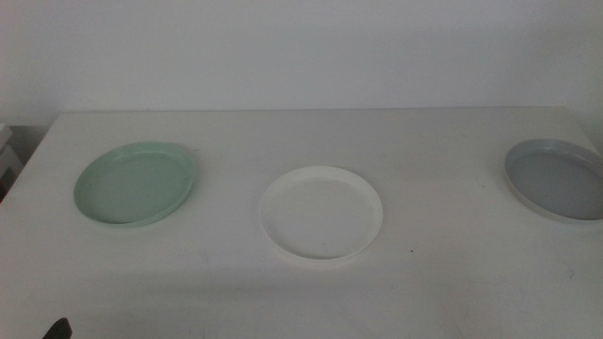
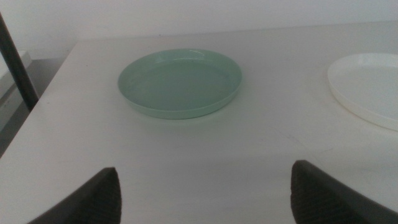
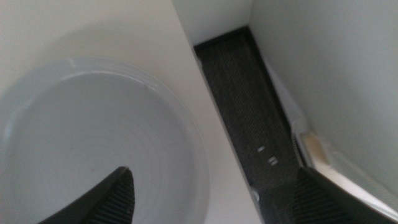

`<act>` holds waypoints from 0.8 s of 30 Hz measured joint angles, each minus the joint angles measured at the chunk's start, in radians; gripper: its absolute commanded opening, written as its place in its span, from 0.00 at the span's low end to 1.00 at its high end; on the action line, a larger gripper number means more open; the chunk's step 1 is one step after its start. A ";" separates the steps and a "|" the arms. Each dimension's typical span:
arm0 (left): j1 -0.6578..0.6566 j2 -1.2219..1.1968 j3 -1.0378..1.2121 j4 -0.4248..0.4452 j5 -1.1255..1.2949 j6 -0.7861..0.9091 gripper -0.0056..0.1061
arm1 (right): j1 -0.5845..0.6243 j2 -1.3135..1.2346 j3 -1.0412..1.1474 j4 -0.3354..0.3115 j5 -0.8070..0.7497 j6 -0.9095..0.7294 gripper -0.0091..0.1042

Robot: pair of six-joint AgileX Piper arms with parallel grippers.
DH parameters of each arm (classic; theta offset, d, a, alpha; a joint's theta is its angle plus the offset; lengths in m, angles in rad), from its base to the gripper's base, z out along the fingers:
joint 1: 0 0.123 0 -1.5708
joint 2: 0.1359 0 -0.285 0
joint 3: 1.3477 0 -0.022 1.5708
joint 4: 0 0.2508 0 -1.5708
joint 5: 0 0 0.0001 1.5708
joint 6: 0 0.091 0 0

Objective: Stack the three bowls on top of each other.

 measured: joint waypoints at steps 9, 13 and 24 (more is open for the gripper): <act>0.000 0.000 0.000 0.000 0.000 0.000 0.99 | 0.000 0.132 0.000 0.037 -0.025 -0.036 0.61; 0.000 0.000 0.000 0.000 0.000 0.000 0.99 | 0.000 0.161 0.000 0.047 -0.034 -0.043 0.56; 0.000 0.000 0.000 0.000 0.000 0.000 0.99 | -0.001 0.202 -0.001 0.050 -0.062 -0.057 0.07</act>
